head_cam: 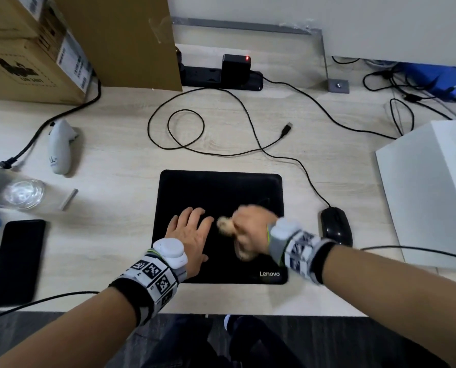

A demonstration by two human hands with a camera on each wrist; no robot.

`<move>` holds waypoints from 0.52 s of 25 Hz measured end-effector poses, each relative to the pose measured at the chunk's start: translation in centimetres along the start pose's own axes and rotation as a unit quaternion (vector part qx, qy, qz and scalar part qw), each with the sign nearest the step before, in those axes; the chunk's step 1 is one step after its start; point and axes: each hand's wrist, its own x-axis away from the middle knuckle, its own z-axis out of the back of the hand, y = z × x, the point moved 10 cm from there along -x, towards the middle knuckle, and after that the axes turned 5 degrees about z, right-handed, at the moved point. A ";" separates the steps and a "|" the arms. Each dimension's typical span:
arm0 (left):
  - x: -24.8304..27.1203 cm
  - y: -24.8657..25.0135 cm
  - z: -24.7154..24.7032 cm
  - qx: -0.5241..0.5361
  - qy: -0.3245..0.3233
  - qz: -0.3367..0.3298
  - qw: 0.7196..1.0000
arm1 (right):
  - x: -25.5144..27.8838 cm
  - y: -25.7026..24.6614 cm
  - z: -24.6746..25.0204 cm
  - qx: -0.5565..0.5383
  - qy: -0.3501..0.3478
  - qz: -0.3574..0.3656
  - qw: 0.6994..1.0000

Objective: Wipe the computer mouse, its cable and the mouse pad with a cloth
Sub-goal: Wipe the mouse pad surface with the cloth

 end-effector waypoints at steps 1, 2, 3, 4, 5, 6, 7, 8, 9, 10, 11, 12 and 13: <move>-0.1 0.4 0.0 -0.005 -0.003 -0.013 1.000 | -1.5 2.6 1.9 0.002 0.023 -0.052 0.998; -0.2 0.8 -0.1 -0.012 -0.011 -0.025 1.000 | -2.8 4.9 3.6 0.015 0.050 -0.103 0.993; -0.3 1.0 -0.1 -0.017 -0.017 -0.034 0.999 | -4.0 6.8 5.1 0.026 0.066 -0.153 0.986; -0.3 1.2 0.0 -0.021 -0.023 -0.038 0.999 | -4.6 8.4 6.0 0.031 0.075 -0.202 0.976; -0.4 1.3 0.1 -0.023 -0.028 -0.039 0.999 | -4.9 9.1 6.6 0.035 0.071 -0.240 0.968; -0.4 1.3 0.3 -0.021 -0.032 -0.039 0.998 | -4.9 9.0 6.8 0.035 0.063 -0.258 0.964; -0.4 1.3 0.5 -0.017 -0.035 -0.039 0.998 | -4.5 8.5 6.4 0.028 0.059 -0.259 0.964; -0.3 1.2 0.6 -0.008 -0.034 -0.038 0.999 | -3.8 7.5 5.6 0.016 0.060 -0.242 0.968; -0.4 1.2 0.9 0.003 -0.029 -0.035 0.999 | -2.7 5.8 4.6 0.001 0.067 -0.203 0.977; -0.4 1.2 1.1 0.016 -0.024 -0.033 0.999 | -1.1 3.6 3.3 -0.027 0.072 -0.156 0.985; -0.6 1.3 1.3 0.025 -0.018 -0.031 0.999 | 0.7 1.2 1.8 -0.049 0.074 -0.099 0.991; -0.7 1.6 1.4 0.031 -0.016 -0.031 0.999 | 2.5 -1.2 0.0 -0.053 0.057 -0.044 0.996; -0.8 1.9 1.3 0.030 -0.018 -0.032 0.999 | 4.1 -3.1 -2.1 -0.045 0.015 -0.004 0.999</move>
